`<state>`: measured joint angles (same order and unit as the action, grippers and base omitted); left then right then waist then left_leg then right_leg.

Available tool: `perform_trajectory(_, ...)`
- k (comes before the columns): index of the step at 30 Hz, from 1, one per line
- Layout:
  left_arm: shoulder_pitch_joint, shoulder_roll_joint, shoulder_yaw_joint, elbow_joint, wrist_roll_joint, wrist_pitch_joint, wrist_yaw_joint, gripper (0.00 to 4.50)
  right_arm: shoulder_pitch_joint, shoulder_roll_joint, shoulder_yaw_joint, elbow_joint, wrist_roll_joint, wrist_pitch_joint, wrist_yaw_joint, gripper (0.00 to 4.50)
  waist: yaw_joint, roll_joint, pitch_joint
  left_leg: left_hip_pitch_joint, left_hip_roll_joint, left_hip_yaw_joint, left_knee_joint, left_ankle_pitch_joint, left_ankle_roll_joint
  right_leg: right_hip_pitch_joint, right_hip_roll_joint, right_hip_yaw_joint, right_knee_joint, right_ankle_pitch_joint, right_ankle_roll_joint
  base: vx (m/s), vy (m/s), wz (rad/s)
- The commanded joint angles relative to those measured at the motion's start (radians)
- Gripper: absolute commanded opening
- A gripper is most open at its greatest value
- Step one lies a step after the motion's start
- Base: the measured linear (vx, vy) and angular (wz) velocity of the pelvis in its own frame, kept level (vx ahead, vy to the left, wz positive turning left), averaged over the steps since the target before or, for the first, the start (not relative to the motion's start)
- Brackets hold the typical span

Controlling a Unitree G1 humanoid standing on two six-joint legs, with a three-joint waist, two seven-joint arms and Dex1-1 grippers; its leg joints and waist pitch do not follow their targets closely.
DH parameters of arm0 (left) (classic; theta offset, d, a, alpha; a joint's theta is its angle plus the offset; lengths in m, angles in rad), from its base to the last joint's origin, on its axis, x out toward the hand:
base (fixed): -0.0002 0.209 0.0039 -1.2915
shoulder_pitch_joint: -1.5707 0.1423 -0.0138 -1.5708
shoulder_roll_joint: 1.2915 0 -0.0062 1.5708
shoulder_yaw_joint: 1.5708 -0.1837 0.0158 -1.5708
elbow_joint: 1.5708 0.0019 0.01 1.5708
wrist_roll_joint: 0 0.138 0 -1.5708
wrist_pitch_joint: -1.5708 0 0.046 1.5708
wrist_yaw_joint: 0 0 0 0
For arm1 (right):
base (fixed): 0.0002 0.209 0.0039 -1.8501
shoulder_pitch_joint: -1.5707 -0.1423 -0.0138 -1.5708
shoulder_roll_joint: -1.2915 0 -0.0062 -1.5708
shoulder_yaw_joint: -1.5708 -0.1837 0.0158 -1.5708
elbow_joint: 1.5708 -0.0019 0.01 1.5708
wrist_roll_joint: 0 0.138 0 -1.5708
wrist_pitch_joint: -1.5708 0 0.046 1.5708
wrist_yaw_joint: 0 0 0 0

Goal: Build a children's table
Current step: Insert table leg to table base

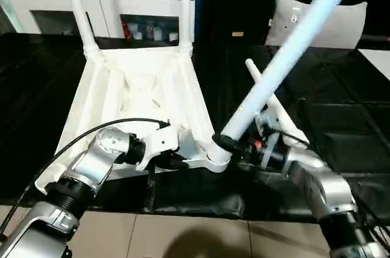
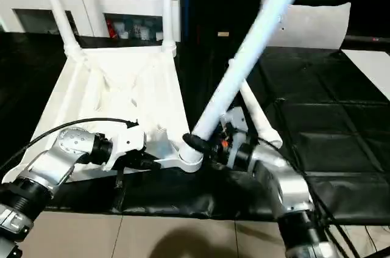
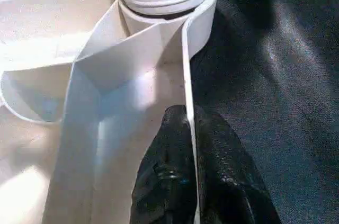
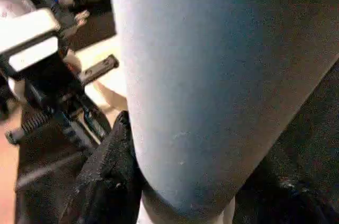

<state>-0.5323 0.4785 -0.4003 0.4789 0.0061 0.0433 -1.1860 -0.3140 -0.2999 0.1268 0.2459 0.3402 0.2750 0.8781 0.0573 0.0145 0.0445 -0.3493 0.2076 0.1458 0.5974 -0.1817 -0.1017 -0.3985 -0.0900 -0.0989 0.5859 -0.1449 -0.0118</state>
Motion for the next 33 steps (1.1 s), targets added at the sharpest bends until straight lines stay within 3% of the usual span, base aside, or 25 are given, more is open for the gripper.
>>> perform_trajectory(1, -0.021, 0.006, -0.010, -0.004, 0.029, -0.012, -0.018, 0.00, 0.043, -0.056, 0.064, 0.060, -0.119, 0.014, -0.013, 1.89, -0.012, 0.009, -0.056, 0.005, 0.007, 0.005, -0.081, -0.390, 0.017, 0.040, -0.040, 0.031, -0.094, -0.514, -0.104, 0.000, 0.000, 0.00)
perform_trajectory(5, -0.023, 0.007, -0.013, -0.003, 0.029, -0.015, -0.026, 0.00, 0.021, -0.070, 0.102, 0.082, -0.147, 0.002, 0.010, 1.89, -0.015, 0.010, -0.054, 0.006, 0.005, 0.006, -0.080, -0.404, 0.020, 0.038, -0.041, 0.029, -0.098, -0.546, -0.096, 0.000, 0.000, 0.00)
perform_trajectory(7, -0.028, 0.010, -0.016, 0.002, 0.031, -0.020, -0.032, 0.00, -0.007, -0.076, 0.123, 0.109, -0.163, -0.007, 0.031, 1.89, -0.021, 0.009, -0.053, 0.010, 0.002, 0.004, -0.077, -0.431, 0.016, 0.035, -0.041, 0.023, -0.108, -0.605, -0.073, 0.000, 0.000, 0.00)
perform_trajectory(8, -0.032, 0.012, -0.017, 0.002, 0.032, -0.022, -0.038, 0.00, -0.021, -0.082, 0.138, 0.119, -0.171, -0.001, 0.050, 1.89, -0.021, 0.003, -0.054, 0.010, 0.003, 0.003, -0.077, -0.429, 0.017, 0.035, -0.042, 0.022, -0.108, -0.606, -0.070, 0.000, 0.000, 0.00)
perform_trajectory(11, -0.045, 0.024, -0.025, 0.002, 0.035, -0.032, -0.062, 0.00, -0.055, -0.113, 0.192, 0.142, -0.194, 0.028, 0.126, 1.89, -0.027, -0.001, -0.051, 0.006, 0.006, 0.001, -0.081, -0.435, 0.023, 0.036, -0.040, 0.021, -0.106, -0.584, -0.078, 0.000, 0.000, 0.00)
perform_trajectory(12, -0.051, 0.030, -0.030, 0.004, 0.039, -0.038, -0.073, 0.00, -0.063, -0.122, 0.210, 0.153, -0.197, 0.034, 0.152, 1.89, -0.028, 0.000, -0.043, 0.009, 0.009, 0.003, -0.084, -0.443, 0.028, 0.028, -0.040, 0.027, -0.106, -0.565, -0.089, 0.000, 0.000, 0.00)
perform_trajectory(13, -0.056, 0.035, -0.033, 0.006, 0.042, -0.041, -0.080, 0.00, -0.069, -0.127, 0.220, 0.163, -0.198, 0.032, 0.167, 1.89, -0.028, 0.002, -0.045, 0.009, 0.008, 0.002, -0.083, -0.444, 0.029, 0.030, -0.040, 0.028, -0.104, -0.561, -0.093, 0.000, 0.000, 0.00)
perform_trajectory(15, -0.058, 0.038, -0.035, 0.005, 0.043, -0.041, -0.085, 0.00, -0.070, -0.129, 0.224, 0.166, -0.197, 0.030, 0.175, 1.89, -0.028, -0.003, -0.039, 0.004, 0.012, 0.003, -0.089, -0.437, 0.030, 0.029, -0.041, 0.034, -0.099, -0.523, -0.108, 0.000, 0.000, 0.00)
perform_trajectory(17, -0.068, 0.043, -0.035, 0.007, 0.045, -0.043, -0.094, 0.00, -0.068, -0.135, 0.233, 0.165, -0.194, 0.034, 0.203, 1.89, -0.027, -0.002, -0.043, 0.004, 0.012, 0.002, -0.089, -0.428, 0.030, 0.034, -0.042, 0.036, -0.094, -0.500, -0.116, 0.000, 0.000, 0.00)
perform_trajectory(18, -0.075, 0.046, -0.036, 0.013, 0.047, -0.046, -0.100, 0.00, -0.067, -0.138, 0.237, 0.163, -0.194, 0.037, 0.215, 1.89, -0.028, -0.008, -0.033, 0.000, 0.013, 0.004, -0.093, -0.415, 0.038, 0.032, -0.040, 0.041, -0.090, -0.473, -0.126, 0.000, 0.000, 0.00)
perform_trajectory(20, -0.088, 0.052, -0.035, 0.016, 0.051, -0.046, -0.111, 0.00, -0.061, -0.145, 0.246, 0.157, -0.194, 0.036, 0.226, 1.89, -0.029, -0.014, -0.028, -0.002, 0.012, 0.006, -0.095, -0.395, 0.041, 0.033, -0.041, 0.044, -0.089, -0.452, -0.131, 0.000, 0.000, 0.00)
perform_trajectory(23, -0.103, 0.060, -0.031, 0.034, 0.056, -0.043, -0.105, 0.00, -0.056, -0.146, 0.252, 0.145, -0.193, 0.040, 0.226, 1.89, -0.027, -0.013, -0.021, -0.002, 0.015, 0.007, -0.100, -0.380, 0.039, 0.034, -0.039, 0.046, -0.085, -0.414, -0.146, 0.000, 0.000, 0.00)
perform_trajectory(29, -0.093, 0.083, -0.011, 0.040, 0.062, -0.016, -0.064, 0.00, -0.040, -0.121, 0.238, 0.121, -0.190, 0.038, 0.196, 1.89, -0.029, -0.016, -0.007, 0.003, 0.014, 0.006, -0.105, -0.422, 0.030, 0.030, -0.042, 0.046, -0.094, -0.494, -0.130, 0.000, 0.000, 0.00)
perform_trajectory(33, -0.067, 0.093, 0.014, 0.001, 0.047, 0.027, -0.049, 0.00, -0.029, -0.102, 0.224, 0.104, -0.185, 0.041, 0.169, 1.89, -0.035, -0.014, 0.001, 0.006, 0.014, -0.001, -0.108, -0.467, 0.017, 0.025, -0.045, 0.044, -0.105, -0.590, -0.101, 0.000, 0.000, 0.00)
